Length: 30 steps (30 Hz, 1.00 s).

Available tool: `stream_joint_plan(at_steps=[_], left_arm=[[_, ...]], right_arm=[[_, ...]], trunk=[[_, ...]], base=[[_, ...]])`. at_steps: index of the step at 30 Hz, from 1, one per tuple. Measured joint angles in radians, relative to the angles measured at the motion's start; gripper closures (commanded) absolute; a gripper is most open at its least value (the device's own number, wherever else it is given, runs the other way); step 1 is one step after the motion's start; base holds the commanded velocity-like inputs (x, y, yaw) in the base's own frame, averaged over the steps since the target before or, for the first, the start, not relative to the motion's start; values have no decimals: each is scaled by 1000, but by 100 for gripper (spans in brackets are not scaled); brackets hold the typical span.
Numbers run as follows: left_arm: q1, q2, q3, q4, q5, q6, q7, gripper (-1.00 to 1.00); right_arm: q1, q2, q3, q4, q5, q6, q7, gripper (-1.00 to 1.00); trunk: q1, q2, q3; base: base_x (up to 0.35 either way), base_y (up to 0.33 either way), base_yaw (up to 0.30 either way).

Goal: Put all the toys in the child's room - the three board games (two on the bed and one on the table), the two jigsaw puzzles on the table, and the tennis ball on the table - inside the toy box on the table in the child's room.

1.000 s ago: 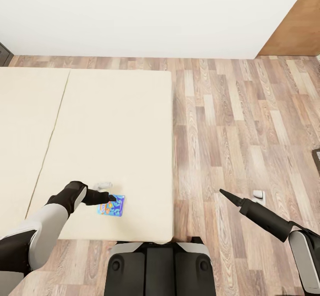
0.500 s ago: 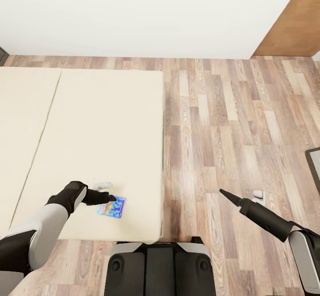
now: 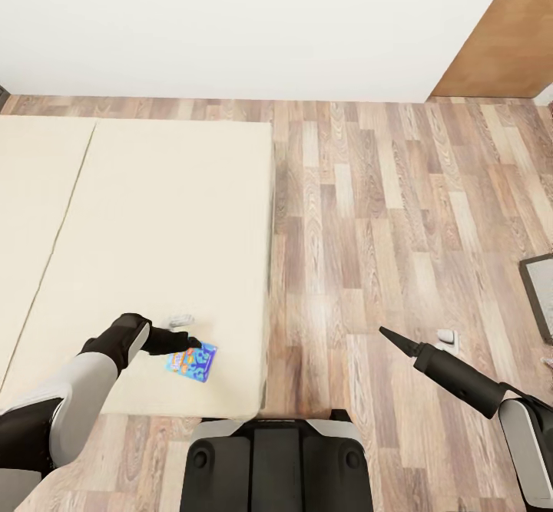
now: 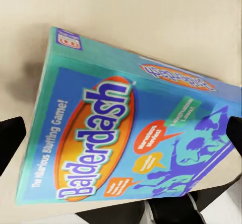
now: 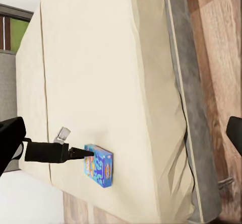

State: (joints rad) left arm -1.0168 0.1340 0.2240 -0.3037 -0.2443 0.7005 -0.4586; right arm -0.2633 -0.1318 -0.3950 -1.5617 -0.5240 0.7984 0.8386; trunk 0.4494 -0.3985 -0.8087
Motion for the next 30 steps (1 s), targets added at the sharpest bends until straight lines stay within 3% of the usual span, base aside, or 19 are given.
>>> stream_joint_plan(at_steps=[30], left_arm=[[0, 0, 2, 0, 0, 2, 0, -100]], right_arm=[[0, 0, 0, 0, 0, 0, 0, -100]], trunk=[[0, 0, 0]], base=[[-7, -149, 0]])
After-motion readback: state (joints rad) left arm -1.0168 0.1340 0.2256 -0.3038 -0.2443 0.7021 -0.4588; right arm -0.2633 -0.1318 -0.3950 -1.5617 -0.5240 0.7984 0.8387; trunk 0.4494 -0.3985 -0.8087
